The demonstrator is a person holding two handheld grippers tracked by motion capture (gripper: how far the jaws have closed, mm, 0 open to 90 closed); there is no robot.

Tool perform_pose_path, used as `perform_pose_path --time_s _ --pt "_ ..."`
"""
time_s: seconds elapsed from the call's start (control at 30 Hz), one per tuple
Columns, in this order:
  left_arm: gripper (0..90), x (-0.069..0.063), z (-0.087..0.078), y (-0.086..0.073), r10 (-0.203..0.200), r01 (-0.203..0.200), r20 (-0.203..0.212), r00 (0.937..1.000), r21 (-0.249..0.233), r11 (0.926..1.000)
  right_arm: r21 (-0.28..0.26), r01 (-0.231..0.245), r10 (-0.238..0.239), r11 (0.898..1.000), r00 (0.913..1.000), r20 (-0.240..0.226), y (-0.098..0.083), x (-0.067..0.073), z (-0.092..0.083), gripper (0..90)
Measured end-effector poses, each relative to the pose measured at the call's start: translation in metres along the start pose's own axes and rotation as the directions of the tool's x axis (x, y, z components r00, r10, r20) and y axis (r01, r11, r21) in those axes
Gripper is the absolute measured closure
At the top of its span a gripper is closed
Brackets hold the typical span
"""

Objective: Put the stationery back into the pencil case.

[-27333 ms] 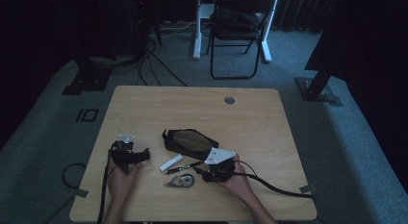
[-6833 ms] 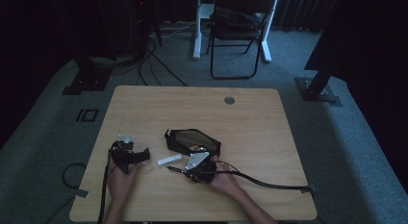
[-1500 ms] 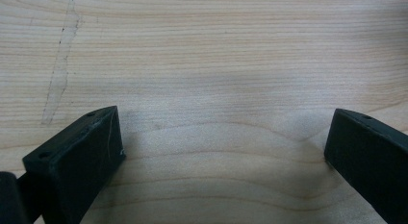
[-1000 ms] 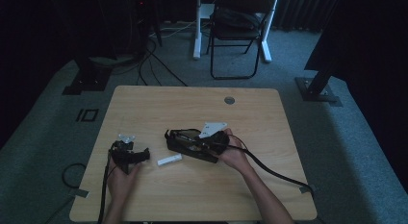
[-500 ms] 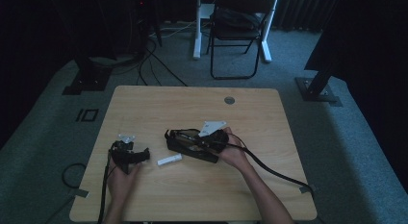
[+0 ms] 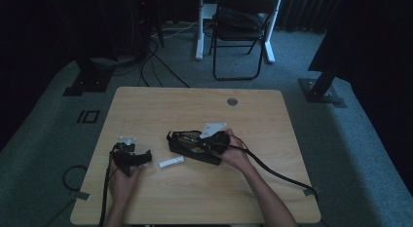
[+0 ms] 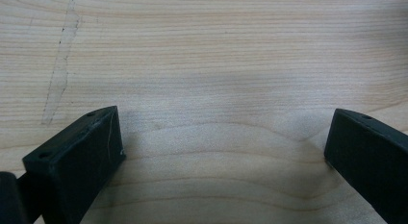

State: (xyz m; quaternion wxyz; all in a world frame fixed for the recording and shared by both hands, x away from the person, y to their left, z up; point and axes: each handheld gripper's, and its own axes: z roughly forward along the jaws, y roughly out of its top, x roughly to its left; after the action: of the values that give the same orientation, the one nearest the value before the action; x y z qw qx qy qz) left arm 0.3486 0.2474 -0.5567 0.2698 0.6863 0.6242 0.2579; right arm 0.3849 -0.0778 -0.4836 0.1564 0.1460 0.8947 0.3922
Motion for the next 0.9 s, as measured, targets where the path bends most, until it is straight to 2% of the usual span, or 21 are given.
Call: perform_pose_path --time_s 0.9 --pt "0.0 0.000 0.000 0.000 0.004 -0.004 0.000 1.0000 0.003 1.0000 0.062 0.019 -0.018 0.998 0.9998 -0.009 -0.005 0.003 0.013 79.5"
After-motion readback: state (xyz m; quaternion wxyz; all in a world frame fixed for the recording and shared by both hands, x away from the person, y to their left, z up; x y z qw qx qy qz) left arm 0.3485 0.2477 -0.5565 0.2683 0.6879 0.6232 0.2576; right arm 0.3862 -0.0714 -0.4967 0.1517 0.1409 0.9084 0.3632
